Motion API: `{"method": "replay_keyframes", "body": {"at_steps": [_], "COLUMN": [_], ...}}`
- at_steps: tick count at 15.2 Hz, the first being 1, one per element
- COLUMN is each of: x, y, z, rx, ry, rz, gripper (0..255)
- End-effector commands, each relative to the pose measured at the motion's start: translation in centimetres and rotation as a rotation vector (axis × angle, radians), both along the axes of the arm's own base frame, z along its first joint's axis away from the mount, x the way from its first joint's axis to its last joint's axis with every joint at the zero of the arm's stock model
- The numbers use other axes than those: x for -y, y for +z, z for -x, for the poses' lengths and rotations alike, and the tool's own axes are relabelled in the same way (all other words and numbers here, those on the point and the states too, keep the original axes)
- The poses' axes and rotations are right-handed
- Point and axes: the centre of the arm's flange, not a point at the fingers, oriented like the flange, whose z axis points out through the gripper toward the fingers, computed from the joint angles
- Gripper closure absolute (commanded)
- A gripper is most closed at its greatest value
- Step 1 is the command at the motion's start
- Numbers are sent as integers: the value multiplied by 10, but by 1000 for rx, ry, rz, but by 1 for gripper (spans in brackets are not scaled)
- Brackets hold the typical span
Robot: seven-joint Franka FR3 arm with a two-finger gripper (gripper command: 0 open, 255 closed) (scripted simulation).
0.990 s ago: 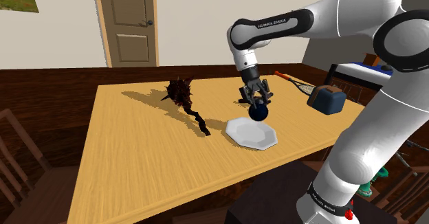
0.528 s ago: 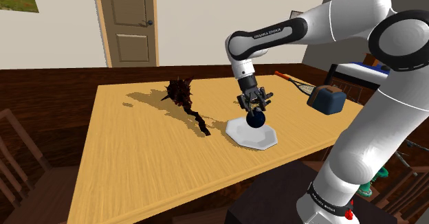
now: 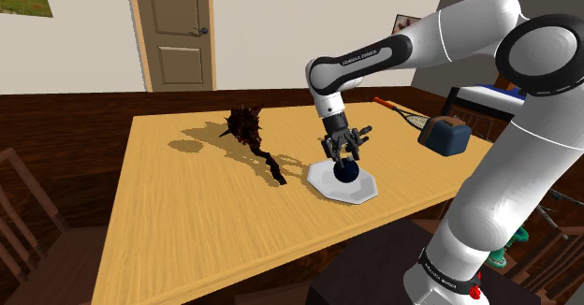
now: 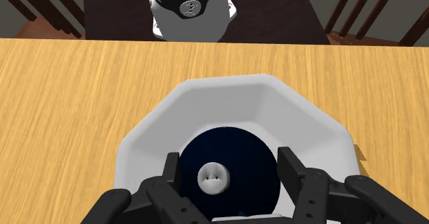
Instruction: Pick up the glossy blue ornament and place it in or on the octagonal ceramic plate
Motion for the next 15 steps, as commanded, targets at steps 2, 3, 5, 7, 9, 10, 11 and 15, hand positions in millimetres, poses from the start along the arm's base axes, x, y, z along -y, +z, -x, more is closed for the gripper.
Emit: {"method": "replay_keyframes", "body": {"at_steps": [2, 3, 5, 7, 9, 10, 11, 15], "x": [0, 0, 0, 0, 0, 0, 0, 0], "y": [-1, -1, -1, -1, -1, -1, -1, 31], "z": [0, 0, 0, 0, 0, 0, 0, -23], "rx": [1, 1, 1, 1, 1, 1, 1, 1], "ry": [0, 0, 0, 0, 0, 0, 0, 0], "rz": [0, 0, 0, 0, 0, 0, 0, 0], "gripper": [255, 255, 255, 0, 0, 0, 0, 0]}}
